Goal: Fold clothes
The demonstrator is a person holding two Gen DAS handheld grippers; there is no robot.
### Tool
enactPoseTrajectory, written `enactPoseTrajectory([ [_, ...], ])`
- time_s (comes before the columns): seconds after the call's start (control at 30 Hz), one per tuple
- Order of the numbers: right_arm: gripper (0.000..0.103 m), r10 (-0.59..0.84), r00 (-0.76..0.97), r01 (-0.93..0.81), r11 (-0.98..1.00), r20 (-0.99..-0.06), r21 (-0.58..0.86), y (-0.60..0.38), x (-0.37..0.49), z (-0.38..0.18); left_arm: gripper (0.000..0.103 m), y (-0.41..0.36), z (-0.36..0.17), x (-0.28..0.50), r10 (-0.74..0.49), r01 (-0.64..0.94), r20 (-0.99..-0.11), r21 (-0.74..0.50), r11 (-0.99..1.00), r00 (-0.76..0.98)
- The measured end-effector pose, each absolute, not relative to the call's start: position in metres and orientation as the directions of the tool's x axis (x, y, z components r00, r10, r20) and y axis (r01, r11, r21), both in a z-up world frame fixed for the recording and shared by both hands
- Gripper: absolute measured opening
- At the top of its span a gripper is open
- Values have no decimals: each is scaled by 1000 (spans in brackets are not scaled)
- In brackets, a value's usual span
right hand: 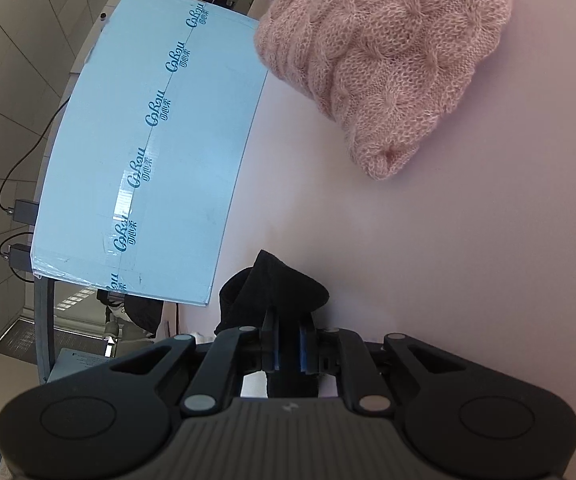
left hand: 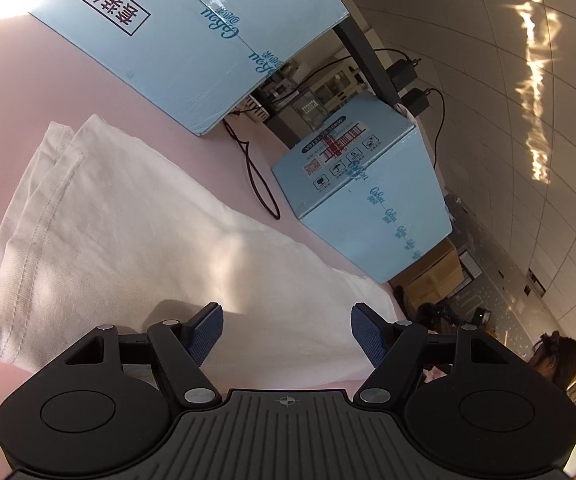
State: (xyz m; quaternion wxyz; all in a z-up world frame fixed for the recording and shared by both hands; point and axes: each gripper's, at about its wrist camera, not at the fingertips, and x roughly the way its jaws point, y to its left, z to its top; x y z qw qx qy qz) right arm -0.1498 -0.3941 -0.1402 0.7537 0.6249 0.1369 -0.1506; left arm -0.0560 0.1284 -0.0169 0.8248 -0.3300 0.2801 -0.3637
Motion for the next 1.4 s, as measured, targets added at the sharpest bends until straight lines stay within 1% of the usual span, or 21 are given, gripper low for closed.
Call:
enactPoseTrajectory([
  [0.07, 10, -68, 906, 423, 175, -418, 889, -391, -144, -136, 72, 142, -15, -59, -746, 392, -173, -763, 514, 643],
  [0.1, 10, -80, 911, 413, 191, -405, 891, -387, -143, -130, 73, 151, -14, -62, -701, 366, -149, -766, 528, 698],
  [0.23, 10, -122, 955, 297, 359, -271, 885, -353, -127, -84, 73, 185, -15, -66, -549, 242, -112, -812, 531, 828],
  [0.3, 11, -95, 973, 231, 443, -211, 866, -325, -115, -63, 73, 193, -14, -71, -506, 237, -74, -819, 522, 859],
  [0.47, 11, 43, 993, 66, 593, -114, 803, -254, -78, -25, 73, 195, -5, -86, -426, 267, -17, -756, 598, 904],
  [0.6, 12, 262, 961, -110, 648, -85, 753, -189, -43, -20, 73, 209, -9, -83, -431, 264, 10, -802, 535, 902],
  [0.67, 12, 382, 919, -205, 667, -94, 716, -154, -33, -22, 73, 212, -9, -83, -416, 258, 21, -812, 524, 909],
  [0.77, 12, 529, 833, -312, 694, -165, 649, -108, -21, -32, 73, 214, -9, -88, -399, 276, 52, -802, 530, 915],
  [0.83, 12, 614, 747, -362, 697, -254, 619, -81, -16, -47, 74, 215, -9, -88, -409, 287, 59, -802, 523, 911],
  [0.9, 15, 660, 661, -371, 701, -357, 609, -55, -22, -67, 74, 216, -10, -87, -413, 288, 62, -809, 512, 909],
  [0.93, 16, 674, 625, -373, 700, -393, 609, -49, -22, -75, 74, 217, -11, -87, -416, 290, 65, -814, 504, 907],
  [0.97, 18, 683, 612, -380, 696, -399, 610, -46, -24, -78, 74, 218, -12, -87, -419, 291, 69, -818, 495, 905],
  [1.0, 27, 691, 607, -391, 690, -393, 610, -44, -28, -79, 74, 219, -12, -87, -421, 293, 72, -822, 488, 904],
  [1.03, 46, 703, 600, -398, 677, -383, 619, -45, -32, -78, 74, 219, -13, -87, -420, 292, 74, -825, 483, 904],
  [1.07, 59, 716, 592, -403, 660, -370, 634, -48, -35, -74, 74, 219, -13, -87, -419, 292, 77, -827, 480, 905],
  [1.1, 77, 738, 587, -405, 624, -334, 668, -56, -40, -68, 74, 219, -13, -88, -419, 294, 80, -829, 476, 905],
  [1.2, 78, 777, 606, -456, 514, -169, 726, -86, -52, -50, 74, 220, -14, -88, -421, 300, 90, -833, 466, 903],
  [1.27, 83, 769, 634, -472, 464, -77, 749, -106, -58, -40, 74, 219, -14, -88, -423, 303, 93, -833, 464, 901],
  [1.3, 86, 760, 645, -441, 452, -77, 775, -113, -54, -41, 75, 218, -14, -87, -428, 306, 93, -832, 462, 899],
  [1.37, 85, 750, 627, -315, 490, -210, 813, -114, -37, -57, 75, 217, -15, -86, -434, 308, 90, -831, 464, 896],
  [1.4, 78, 743, 607, -268, 525, -282, 808, -110, -28, -67, 75, 216, -15, -86, -438, 309, 88, -829, 466, 895],
])
